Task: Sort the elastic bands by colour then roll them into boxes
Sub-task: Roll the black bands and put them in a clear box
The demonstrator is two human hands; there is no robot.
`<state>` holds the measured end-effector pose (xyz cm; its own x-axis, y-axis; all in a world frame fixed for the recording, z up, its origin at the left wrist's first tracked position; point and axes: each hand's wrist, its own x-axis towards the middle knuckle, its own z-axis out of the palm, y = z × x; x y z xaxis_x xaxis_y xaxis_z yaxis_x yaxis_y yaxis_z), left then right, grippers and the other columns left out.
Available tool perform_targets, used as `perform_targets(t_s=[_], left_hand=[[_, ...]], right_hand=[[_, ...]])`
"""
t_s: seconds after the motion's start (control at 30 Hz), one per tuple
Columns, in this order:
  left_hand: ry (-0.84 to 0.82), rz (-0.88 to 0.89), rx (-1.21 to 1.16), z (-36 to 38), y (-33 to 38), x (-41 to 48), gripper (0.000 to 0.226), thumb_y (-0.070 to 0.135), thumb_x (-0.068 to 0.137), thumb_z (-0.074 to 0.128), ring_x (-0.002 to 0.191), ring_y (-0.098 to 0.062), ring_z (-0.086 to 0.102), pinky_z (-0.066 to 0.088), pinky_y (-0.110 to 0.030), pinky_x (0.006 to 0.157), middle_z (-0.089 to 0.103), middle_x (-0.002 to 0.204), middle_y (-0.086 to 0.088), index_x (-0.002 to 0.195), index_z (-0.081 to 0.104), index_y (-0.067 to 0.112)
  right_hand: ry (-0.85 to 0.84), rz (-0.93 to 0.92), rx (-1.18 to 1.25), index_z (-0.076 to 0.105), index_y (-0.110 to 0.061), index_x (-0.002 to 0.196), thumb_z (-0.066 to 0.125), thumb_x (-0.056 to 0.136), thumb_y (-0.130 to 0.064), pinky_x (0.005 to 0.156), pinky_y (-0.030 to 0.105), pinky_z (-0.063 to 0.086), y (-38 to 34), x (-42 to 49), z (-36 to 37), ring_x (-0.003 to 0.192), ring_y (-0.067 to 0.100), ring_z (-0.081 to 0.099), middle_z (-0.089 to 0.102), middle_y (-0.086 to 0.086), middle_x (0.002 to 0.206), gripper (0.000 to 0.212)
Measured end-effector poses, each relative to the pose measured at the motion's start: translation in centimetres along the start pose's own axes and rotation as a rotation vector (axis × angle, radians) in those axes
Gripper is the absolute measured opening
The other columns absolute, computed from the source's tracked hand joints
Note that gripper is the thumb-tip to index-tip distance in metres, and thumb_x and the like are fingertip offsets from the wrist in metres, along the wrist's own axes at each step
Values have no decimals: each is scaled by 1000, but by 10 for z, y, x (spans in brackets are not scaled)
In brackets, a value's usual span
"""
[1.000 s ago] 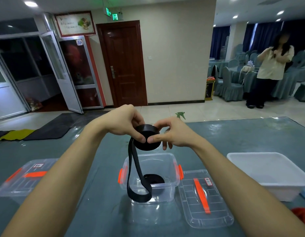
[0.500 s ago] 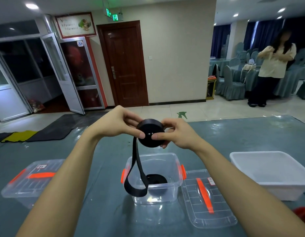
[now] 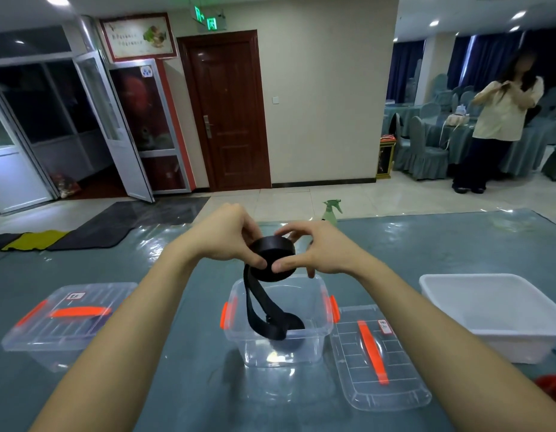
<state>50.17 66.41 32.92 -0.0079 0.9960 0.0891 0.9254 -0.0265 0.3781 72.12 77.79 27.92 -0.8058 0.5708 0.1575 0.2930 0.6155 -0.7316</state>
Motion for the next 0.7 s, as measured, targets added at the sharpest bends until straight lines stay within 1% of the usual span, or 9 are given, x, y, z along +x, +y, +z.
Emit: perform_targets(t_s=[0.03, 0.1, 0.17, 0.27, 0.37, 0.47, 0.53, 0.6, 0.7], left_hand=[[-28, 8, 62, 0, 5, 2, 25, 36, 65, 101, 70, -10, 75, 65, -45, 76, 79, 71, 13, 85, 88, 30], [-76, 34, 139, -3, 14, 7, 23, 36, 66, 100, 66, -9, 72, 64, -40, 71, 77, 69, 14, 82, 86, 29], [-94, 42, 164, -8, 17, 11, 21, 38, 66, 100, 67, -8, 72, 63, -39, 71, 77, 70, 14, 80, 85, 31], [-60, 18, 2, -18, 6, 9, 31, 43, 69, 101, 81, -8, 79, 67, -40, 85, 82, 83, 13, 94, 87, 32], [-25, 35, -311, -18, -11, 2, 44, 38, 70, 103, 97, -12, 83, 66, -36, 96, 86, 100, 7, 111, 86, 32], [59, 41, -478, -7, -17, -2, 53, 46, 64, 103, 101, -18, 83, 63, -45, 101, 86, 103, 1, 112, 86, 33], [98, 35, -498, -2, -17, -2, 55, 53, 59, 103, 98, -20, 84, 63, -48, 101, 86, 100, -1, 108, 87, 33], [100, 28, -471, -3, -16, -2, 50, 48, 60, 105, 93, -21, 84, 65, -50, 98, 86, 96, -1, 104, 88, 32], [58, 19, -326, -6, -11, 1, 37, 34, 67, 105, 87, -19, 84, 66, -53, 94, 86, 91, 2, 99, 88, 29]], right_hand=[[-25, -10, -45, 72, -31, 128, 99, 71, -50, 61, 40, 65, -3, 2, 2, 57, 25, 76, 71, -11, 116, 66], [-92, -26, -86, 76, -26, 108, 98, 76, -43, 55, 37, 60, -6, 5, 6, 58, 24, 76, 76, -7, 100, 43], [-80, -36, -46, 76, -22, 97, 96, 80, -35, 54, 37, 59, -6, 6, 9, 61, 25, 77, 78, 0, 87, 29], [0, -20, 190, 79, -9, 107, 95, 83, -25, 64, 47, 67, -1, 5, 5, 64, 35, 77, 80, 13, 87, 33], [57, -22, 377, 79, -7, 113, 92, 85, -18, 62, 37, 66, 4, 2, 0, 68, 38, 78, 81, 17, 91, 32], [64, -32, 522, 80, -12, 119, 90, 87, -18, 65, 35, 67, 7, 0, -2, 69, 38, 76, 81, 18, 99, 34], [48, -25, 562, 81, -12, 120, 91, 87, -18, 68, 37, 68, 11, -1, -1, 73, 42, 76, 81, 17, 102, 35], [13, -5, 566, 81, -12, 119, 92, 85, -19, 71, 40, 68, 13, -2, 1, 80, 49, 78, 82, 14, 103, 36], [-57, 11, 391, 78, -19, 119, 96, 81, -34, 57, 35, 62, 12, -2, -1, 77, 39, 81, 81, 7, 107, 45]])
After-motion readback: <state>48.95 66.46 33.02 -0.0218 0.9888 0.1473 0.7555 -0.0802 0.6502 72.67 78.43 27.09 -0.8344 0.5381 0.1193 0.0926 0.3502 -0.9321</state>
